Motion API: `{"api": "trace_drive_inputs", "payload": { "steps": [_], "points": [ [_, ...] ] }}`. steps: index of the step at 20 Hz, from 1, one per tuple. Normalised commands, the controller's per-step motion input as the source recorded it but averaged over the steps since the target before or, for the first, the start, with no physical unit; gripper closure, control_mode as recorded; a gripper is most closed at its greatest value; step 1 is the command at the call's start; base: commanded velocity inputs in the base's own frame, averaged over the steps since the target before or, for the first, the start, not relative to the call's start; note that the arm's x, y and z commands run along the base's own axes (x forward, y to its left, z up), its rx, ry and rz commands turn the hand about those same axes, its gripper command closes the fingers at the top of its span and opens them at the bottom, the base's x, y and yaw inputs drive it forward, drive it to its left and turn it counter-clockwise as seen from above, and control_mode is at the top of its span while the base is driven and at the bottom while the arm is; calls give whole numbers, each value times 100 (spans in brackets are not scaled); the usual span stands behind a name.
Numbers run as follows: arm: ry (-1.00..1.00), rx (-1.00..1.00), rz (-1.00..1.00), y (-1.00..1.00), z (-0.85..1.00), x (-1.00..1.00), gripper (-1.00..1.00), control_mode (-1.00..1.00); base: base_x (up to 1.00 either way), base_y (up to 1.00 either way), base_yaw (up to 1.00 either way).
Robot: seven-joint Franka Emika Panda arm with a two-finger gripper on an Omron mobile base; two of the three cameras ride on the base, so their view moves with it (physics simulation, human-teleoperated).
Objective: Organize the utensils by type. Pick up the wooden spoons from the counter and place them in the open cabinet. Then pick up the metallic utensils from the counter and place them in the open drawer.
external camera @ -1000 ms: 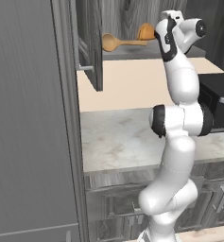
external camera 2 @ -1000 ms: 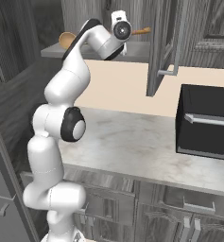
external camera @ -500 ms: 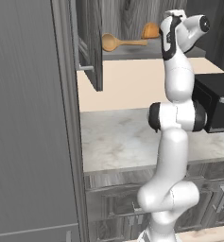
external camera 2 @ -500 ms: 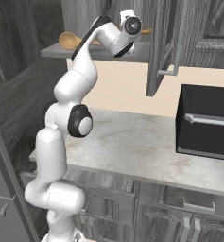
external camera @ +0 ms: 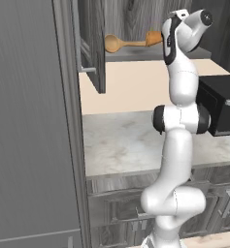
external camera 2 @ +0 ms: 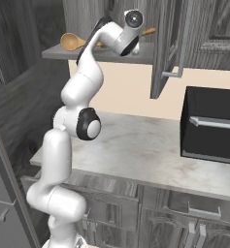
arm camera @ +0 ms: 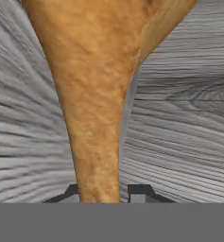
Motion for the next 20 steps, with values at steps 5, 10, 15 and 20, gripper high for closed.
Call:
{"api": "trace_drive_inputs", "payload": {
  "steps": [5,10,15,20],
  "points": [
    [2,0,-8,12,-24,15,-100,-100,0,0,0],
    [3,0,-6,7,-18,13,-100,-100,0,0,0],
    [9,0,-1,3,-14,1,-100,-100,0,0,0],
    [18,-1,0,0,-13,-8,-100,-100,0,0,0]
  ]
}}
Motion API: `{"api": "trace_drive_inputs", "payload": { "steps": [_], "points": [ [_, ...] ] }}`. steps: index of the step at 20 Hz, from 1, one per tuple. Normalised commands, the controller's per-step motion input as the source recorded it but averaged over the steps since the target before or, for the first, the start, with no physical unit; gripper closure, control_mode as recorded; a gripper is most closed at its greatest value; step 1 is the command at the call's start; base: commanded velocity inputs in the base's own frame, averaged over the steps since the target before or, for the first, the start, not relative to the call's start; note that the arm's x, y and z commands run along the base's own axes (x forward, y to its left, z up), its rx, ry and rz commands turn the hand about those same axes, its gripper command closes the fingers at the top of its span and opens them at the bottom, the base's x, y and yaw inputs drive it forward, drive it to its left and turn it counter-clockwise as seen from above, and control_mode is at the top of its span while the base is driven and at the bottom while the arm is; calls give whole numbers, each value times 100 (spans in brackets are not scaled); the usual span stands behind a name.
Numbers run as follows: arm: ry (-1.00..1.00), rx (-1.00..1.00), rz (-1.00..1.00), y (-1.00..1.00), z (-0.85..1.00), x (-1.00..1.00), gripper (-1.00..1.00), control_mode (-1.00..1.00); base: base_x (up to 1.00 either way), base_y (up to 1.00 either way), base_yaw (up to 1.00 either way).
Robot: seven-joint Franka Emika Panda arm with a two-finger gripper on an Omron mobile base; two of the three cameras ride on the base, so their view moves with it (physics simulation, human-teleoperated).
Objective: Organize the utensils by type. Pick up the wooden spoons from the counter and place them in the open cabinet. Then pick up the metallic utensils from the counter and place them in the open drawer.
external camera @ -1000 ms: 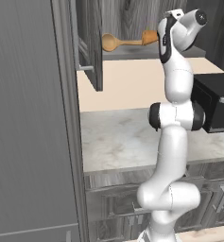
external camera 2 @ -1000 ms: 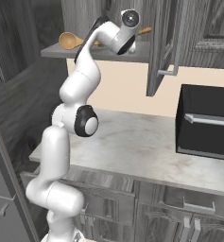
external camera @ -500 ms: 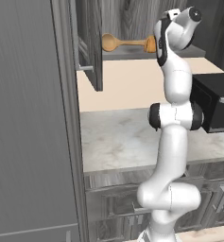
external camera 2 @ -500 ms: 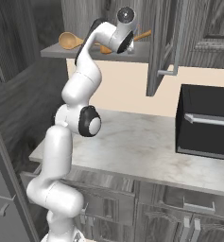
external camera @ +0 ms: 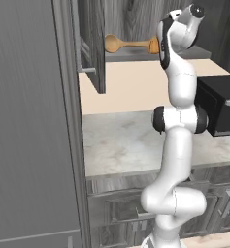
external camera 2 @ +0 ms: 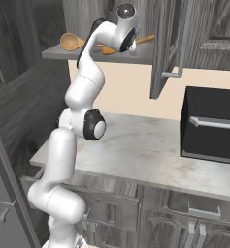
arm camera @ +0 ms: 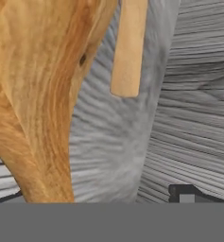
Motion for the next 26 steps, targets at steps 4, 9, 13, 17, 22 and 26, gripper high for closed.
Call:
{"api": "trace_drive_inputs", "payload": {
  "steps": [4,9,13,17,22,26],
  "points": [
    [23,-1,0,0,-14,-2,-100,-100,0,0,0],
    [18,0,-7,0,-8,-7,-100,-100,0,0,0],
    [17,5,-18,5,-8,-7,-100,-100,0,0,0],
    [7,11,-21,12,-4,1,-100,-100,0,0,0],
    [4,17,-18,13,0,19,-100,-100,0,0,0],
    [17,16,-13,0,0,1,-100,-100,0,0,0]
  ]
}}
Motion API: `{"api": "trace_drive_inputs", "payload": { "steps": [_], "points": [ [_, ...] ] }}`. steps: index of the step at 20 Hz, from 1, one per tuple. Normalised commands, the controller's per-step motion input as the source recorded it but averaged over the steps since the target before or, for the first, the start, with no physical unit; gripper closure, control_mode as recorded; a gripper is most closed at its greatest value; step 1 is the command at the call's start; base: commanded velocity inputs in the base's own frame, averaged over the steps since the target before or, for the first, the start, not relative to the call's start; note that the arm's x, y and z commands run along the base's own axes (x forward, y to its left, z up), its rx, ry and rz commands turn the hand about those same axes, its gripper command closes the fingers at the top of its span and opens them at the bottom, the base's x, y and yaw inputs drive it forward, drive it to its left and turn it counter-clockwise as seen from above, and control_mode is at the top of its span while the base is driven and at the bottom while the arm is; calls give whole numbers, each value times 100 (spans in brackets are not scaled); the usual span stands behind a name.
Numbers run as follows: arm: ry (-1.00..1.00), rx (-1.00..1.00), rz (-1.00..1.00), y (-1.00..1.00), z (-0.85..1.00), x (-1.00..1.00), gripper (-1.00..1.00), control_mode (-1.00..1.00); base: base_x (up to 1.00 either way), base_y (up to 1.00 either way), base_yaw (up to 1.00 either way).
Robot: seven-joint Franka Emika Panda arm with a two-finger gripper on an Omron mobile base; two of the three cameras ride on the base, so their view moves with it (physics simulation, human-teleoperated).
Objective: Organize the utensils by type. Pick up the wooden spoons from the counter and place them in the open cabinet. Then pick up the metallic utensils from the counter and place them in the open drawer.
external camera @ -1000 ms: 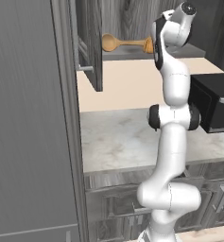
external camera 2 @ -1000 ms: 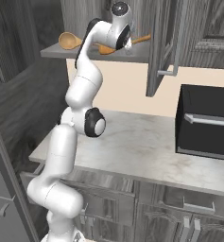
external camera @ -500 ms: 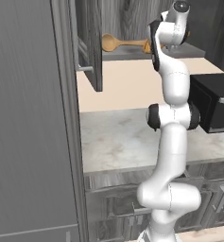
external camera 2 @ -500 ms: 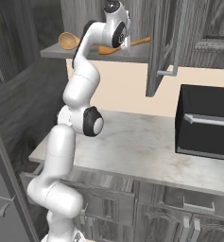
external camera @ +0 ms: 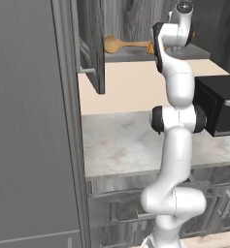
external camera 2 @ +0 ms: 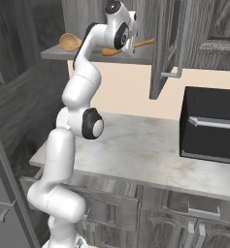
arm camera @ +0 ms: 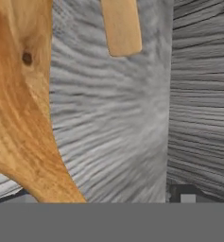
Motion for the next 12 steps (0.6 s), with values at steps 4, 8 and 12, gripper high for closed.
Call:
{"api": "trace_drive_inputs", "payload": {
  "steps": [4,8,12],
  "points": [
    [14,21,-14,1,0,-4,-100,-100,0,0,0],
    [21,21,-17,17,-2,0,-100,-100,0,0,0],
    [24,21,-10,39,-12,1,-100,-100,0,0,0]
  ]
}}
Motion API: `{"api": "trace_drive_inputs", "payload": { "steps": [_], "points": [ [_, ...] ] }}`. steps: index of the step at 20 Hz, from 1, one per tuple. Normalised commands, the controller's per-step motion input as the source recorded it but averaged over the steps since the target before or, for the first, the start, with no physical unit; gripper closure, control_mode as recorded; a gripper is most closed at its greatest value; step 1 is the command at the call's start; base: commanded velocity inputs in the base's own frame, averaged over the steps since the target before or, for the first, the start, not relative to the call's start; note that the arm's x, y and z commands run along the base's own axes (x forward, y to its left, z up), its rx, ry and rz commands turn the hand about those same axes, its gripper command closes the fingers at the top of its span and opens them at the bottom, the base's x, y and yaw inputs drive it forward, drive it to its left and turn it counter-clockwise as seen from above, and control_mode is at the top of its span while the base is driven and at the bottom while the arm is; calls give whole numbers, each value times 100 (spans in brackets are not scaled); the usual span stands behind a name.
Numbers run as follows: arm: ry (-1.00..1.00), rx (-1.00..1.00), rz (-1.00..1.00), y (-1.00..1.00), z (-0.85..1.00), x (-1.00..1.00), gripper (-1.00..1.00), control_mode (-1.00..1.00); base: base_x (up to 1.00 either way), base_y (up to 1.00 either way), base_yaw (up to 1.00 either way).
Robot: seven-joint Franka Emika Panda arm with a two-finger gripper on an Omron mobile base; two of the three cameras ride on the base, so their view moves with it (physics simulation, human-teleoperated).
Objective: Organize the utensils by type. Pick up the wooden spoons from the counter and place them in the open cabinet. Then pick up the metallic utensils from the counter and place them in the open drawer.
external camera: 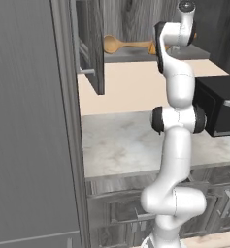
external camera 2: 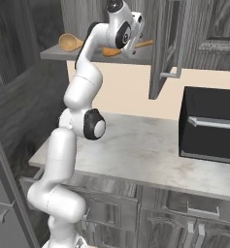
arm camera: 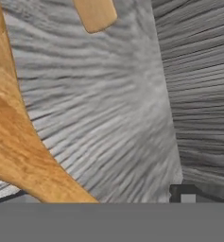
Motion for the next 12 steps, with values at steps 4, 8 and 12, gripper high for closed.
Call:
{"api": "trace_drive_inputs", "payload": {
  "steps": [4,8,12],
  "points": [
    [12,23,0,44,-1,16,-100,-100,0,0,0],
    [2,21,0,56,0,5,-100,-100,0,0,0],
    [3,20,0,65,-1,2,-100,-100,0,0,0]
  ]
}}
